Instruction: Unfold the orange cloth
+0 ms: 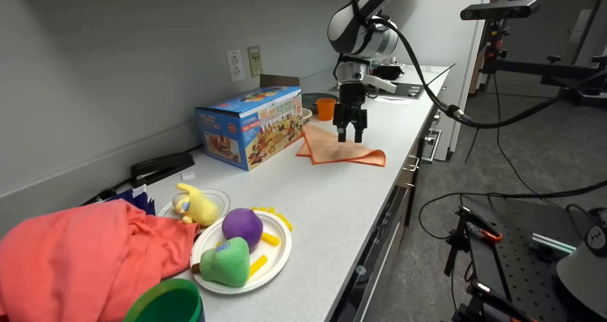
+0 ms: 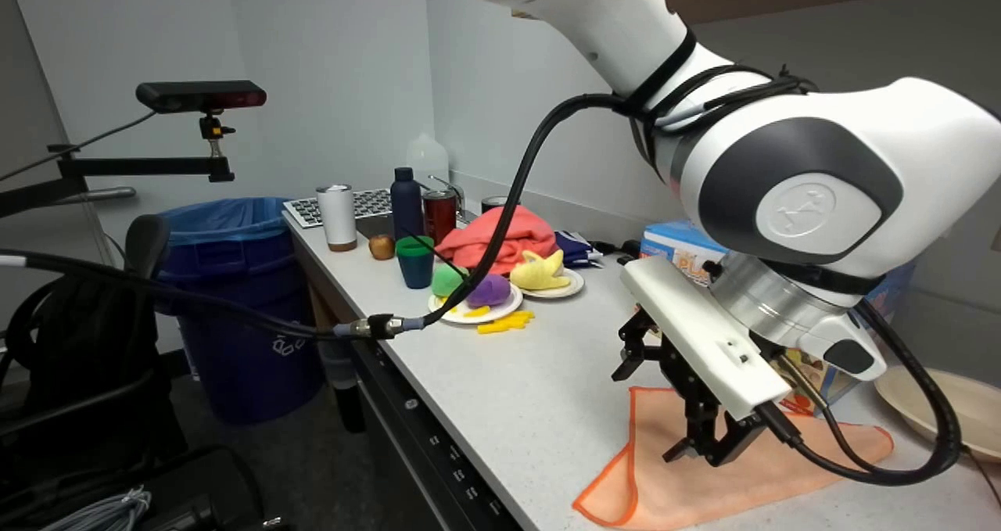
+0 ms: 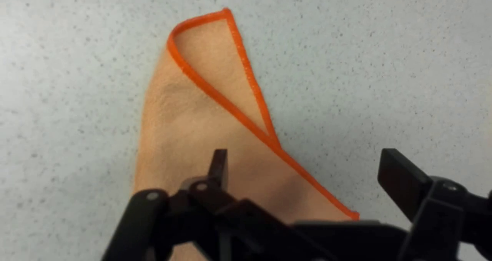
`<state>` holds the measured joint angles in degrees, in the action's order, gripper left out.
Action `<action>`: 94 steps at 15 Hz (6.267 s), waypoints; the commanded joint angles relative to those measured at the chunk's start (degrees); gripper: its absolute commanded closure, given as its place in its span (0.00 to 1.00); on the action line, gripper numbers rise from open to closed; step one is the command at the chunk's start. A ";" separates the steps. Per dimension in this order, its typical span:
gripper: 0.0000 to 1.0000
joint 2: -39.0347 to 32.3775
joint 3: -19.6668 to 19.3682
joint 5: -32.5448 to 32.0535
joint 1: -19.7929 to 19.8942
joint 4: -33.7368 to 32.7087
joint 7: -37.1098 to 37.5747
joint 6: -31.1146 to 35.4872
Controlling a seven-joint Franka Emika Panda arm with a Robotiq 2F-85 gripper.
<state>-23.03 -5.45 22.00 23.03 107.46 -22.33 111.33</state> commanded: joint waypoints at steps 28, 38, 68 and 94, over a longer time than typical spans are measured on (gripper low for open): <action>0.00 -2.93 5.91 -15.05 -9.77 3.71 -7.83 27.64; 0.31 -3.78 5.11 -16.63 -11.27 3.22 -2.58 24.98; 0.99 4.69 -11.74 -32.08 -9.29 1.38 21.75 27.18; 0.00 13.18 -11.99 -28.62 -7.95 5.59 30.08 27.77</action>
<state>-14.17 -18.95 -8.99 14.50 110.37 10.06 135.13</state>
